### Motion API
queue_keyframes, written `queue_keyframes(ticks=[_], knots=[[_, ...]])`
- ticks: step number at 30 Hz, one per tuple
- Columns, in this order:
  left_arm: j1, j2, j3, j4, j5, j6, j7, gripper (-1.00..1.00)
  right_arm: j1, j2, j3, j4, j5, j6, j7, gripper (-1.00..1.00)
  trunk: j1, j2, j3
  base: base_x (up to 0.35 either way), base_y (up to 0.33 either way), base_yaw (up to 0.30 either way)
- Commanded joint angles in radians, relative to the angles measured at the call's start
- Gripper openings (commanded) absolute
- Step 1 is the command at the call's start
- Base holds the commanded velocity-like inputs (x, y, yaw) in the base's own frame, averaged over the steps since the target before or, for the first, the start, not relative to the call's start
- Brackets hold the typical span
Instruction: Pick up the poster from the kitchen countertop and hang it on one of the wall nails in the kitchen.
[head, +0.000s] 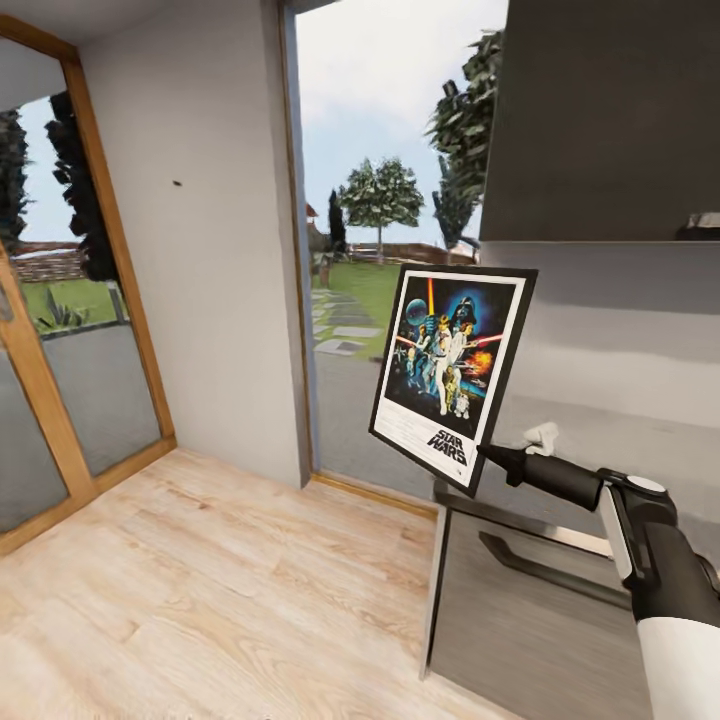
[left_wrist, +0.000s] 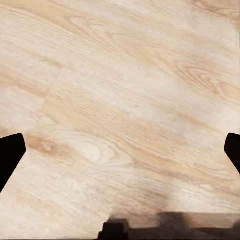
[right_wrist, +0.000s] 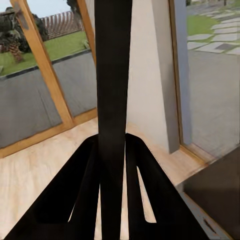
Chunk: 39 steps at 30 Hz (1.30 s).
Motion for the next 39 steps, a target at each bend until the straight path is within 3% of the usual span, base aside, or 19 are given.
queue_keyframes(ticks=[1, 5, 10, 17, 39], knots=[[0.000, 0.011, 0.001, -0.001, 0.001, -0.002, -0.014, 1.00, -0.001, 0.000, -0.001, -0.001, -0.001, 0.010, 0.006, -1.00, -0.004, 0.007, 0.002, 0.000, 0.000, 0.282], [0.000, 0.061, 0.011, -0.002, 0.002, 0.000, -0.131, 1.00, -0.001, 0.000, -0.001, -0.001, -0.002, 0.010, 0.006, -1.00, -0.019, 0.035, 0.015, 0.000, 0.000, 0.282], [0.000, 0.084, 0.091, -0.002, 0.009, -0.001, -0.192, 1.00, -0.001, 0.000, -0.001, -0.001, -0.002, 0.010, 0.006, -1.00, -0.038, 0.070, 0.030, 0.000, 0.000, 0.282], [0.000, 0.087, 0.109, -0.002, 0.010, -0.001, -0.201, 1.00, -0.001, 0.000, 0.000, -0.001, -0.002, 0.010, 0.006, -1.00, -0.065, 0.119, 0.052, 0.000, 0.000, 0.282], [0.000, 0.087, 0.110, -0.002, 0.010, -0.001, -0.201, 1.00, -0.001, 0.000, -0.001, -0.001, -0.001, 0.010, 0.004, -1.00, -0.150, 0.273, 0.121, 0.000, 0.000, 0.282]])
